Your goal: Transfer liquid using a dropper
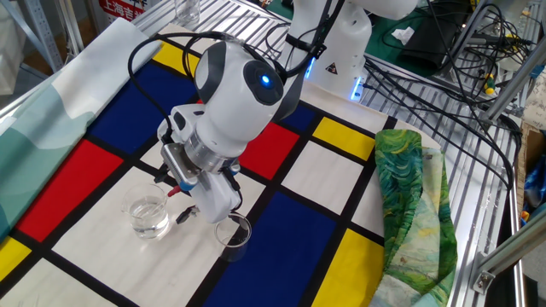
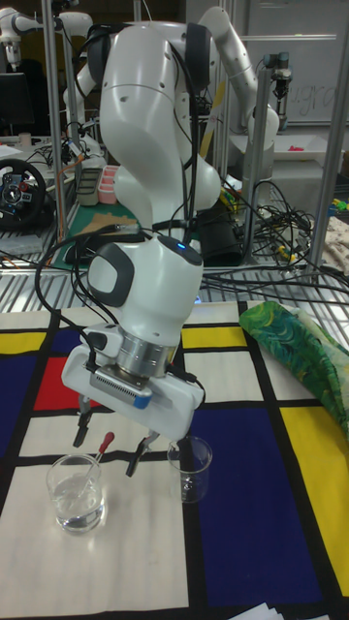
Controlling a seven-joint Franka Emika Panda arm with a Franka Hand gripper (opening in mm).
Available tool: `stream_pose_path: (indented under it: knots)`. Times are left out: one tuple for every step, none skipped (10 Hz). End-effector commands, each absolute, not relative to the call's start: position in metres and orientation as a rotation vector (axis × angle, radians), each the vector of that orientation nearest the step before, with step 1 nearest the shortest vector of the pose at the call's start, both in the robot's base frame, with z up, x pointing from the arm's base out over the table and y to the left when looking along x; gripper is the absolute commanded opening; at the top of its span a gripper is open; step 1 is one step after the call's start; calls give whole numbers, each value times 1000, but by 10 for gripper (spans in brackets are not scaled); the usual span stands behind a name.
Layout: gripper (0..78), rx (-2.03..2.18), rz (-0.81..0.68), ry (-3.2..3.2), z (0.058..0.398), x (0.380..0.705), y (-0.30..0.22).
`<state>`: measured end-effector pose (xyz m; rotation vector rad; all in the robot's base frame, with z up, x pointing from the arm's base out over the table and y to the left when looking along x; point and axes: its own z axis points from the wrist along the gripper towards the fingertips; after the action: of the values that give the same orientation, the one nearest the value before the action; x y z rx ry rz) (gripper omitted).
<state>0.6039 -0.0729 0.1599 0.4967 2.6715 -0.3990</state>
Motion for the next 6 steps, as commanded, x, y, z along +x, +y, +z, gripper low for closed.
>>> stream_pose_path:
  knots:
    - [774, 478, -400, 2670, 161, 605, -73]
    - [774, 476, -401, 2669, 161, 605, -73]
    - [774, 476, -403, 2668, 161, 605, -73]
    - [774, 476, -403, 2667, 161, 605, -73]
    - [774, 477, -403, 2666, 161, 605, -73]
    - [13, 477, -403, 2666, 161, 605, -73]
